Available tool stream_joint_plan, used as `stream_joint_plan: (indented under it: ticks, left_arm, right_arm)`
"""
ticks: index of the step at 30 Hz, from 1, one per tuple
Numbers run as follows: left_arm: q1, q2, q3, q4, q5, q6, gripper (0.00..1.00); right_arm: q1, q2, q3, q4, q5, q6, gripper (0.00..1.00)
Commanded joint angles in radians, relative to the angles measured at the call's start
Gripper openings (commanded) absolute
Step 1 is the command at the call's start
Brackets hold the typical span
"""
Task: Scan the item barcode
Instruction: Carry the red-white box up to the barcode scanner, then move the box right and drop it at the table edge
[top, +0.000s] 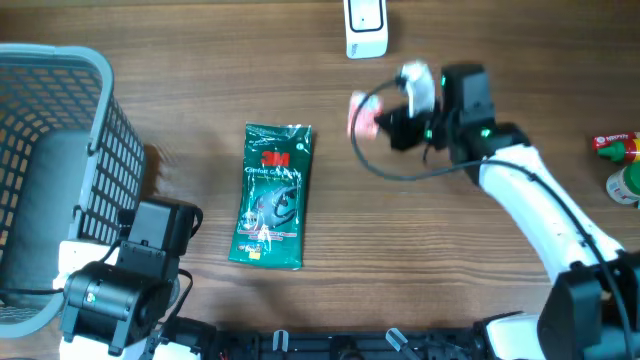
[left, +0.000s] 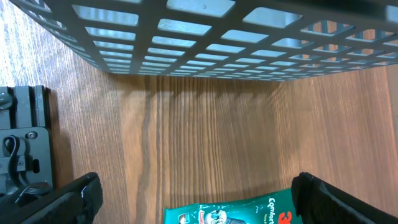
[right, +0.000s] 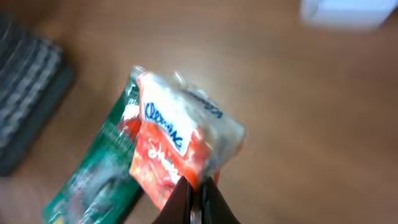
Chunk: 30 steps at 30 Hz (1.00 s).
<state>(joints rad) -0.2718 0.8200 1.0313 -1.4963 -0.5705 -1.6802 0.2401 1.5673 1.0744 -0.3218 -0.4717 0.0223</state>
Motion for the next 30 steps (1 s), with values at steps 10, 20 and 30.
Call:
stream_joint_plan:
  ticks: [10,20,30]
  left_arm:
    - [0.005,-0.002,0.001,-0.001,-0.01,0.002,1.0]
    - [0.005,-0.002,0.001,-0.001,-0.01,0.002,1.0]
    - [0.005,-0.002,0.001,-0.001,-0.01,0.002,1.0]
  right_arm:
    - [0.008,0.364,0.515,0.034,0.555,-0.465,0.04]
    - [0.097,0.784,0.958,0.059,0.863,-0.755,0.04]
    - [0.098,0.776,0.958,0.131,0.993,-0.793,0.04]
